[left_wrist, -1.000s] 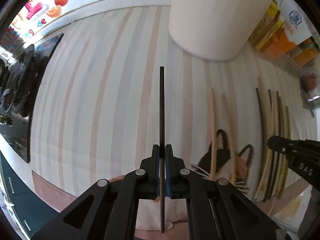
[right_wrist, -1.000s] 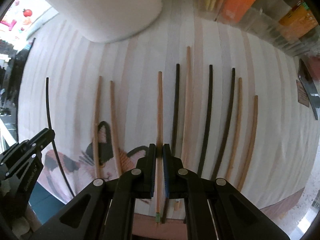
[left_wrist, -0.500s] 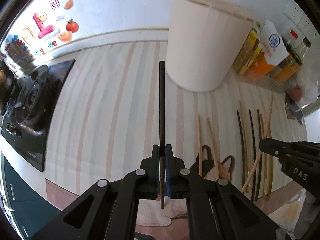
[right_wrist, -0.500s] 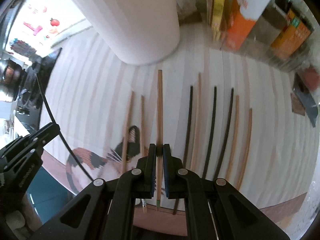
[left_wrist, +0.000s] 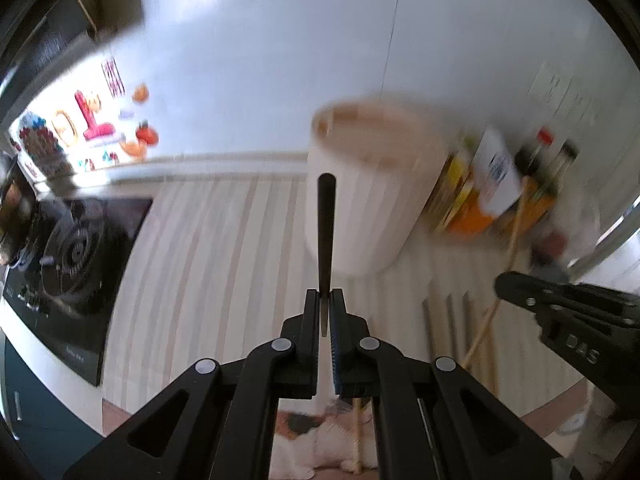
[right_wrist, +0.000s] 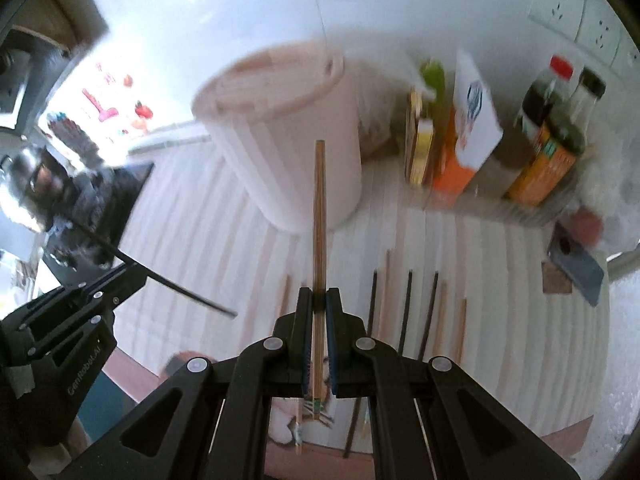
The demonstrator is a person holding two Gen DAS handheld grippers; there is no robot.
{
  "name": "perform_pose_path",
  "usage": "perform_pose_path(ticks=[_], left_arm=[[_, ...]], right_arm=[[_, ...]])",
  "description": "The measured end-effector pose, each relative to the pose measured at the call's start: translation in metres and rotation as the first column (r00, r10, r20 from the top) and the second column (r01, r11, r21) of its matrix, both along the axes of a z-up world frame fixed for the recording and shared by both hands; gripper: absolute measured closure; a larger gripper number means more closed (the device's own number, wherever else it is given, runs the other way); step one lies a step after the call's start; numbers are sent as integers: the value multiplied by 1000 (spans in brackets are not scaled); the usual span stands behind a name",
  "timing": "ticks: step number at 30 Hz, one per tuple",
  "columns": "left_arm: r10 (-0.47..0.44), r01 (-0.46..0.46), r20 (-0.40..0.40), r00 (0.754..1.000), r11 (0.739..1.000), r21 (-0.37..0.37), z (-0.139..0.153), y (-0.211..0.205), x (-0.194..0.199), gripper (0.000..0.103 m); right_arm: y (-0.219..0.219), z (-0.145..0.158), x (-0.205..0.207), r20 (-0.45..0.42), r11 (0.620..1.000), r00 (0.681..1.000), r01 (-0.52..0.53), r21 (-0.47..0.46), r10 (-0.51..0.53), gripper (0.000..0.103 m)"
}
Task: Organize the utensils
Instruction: 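Lift both held chopsticks and carry them up over the cream utensil holder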
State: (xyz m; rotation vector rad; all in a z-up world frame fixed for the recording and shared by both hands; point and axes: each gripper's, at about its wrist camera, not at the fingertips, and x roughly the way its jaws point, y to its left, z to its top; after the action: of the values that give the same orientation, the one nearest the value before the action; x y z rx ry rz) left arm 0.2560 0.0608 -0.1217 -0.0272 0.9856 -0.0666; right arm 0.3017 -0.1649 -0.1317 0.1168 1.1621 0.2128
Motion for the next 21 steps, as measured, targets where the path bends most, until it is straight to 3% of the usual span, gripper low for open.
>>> perform_pose_path(ticks=[9, 14, 18, 21], left_arm=[[-36, 53, 156, 987, 993, -101, 99, -6, 14, 101], [-54, 85, 241, 969, 989, -119, 148, -18, 38, 101], [-37, 70, 266, 963, 991, -112, 165, -16, 71, 101], [-24, 51, 243, 970, 994, -102, 161, -10, 104, 101]], right_arm=[[-25, 81, 43, 126, 992, 990, 48, 113, -62, 96], [-32, 127, 76, 224, 989, 970, 62, 136, -92, 96], [-30, 157, 104, 301, 988, 947, 77, 131, -114, 97], [-26, 171, 126, 348, 988, 928, 95, 124, -133, 97]])
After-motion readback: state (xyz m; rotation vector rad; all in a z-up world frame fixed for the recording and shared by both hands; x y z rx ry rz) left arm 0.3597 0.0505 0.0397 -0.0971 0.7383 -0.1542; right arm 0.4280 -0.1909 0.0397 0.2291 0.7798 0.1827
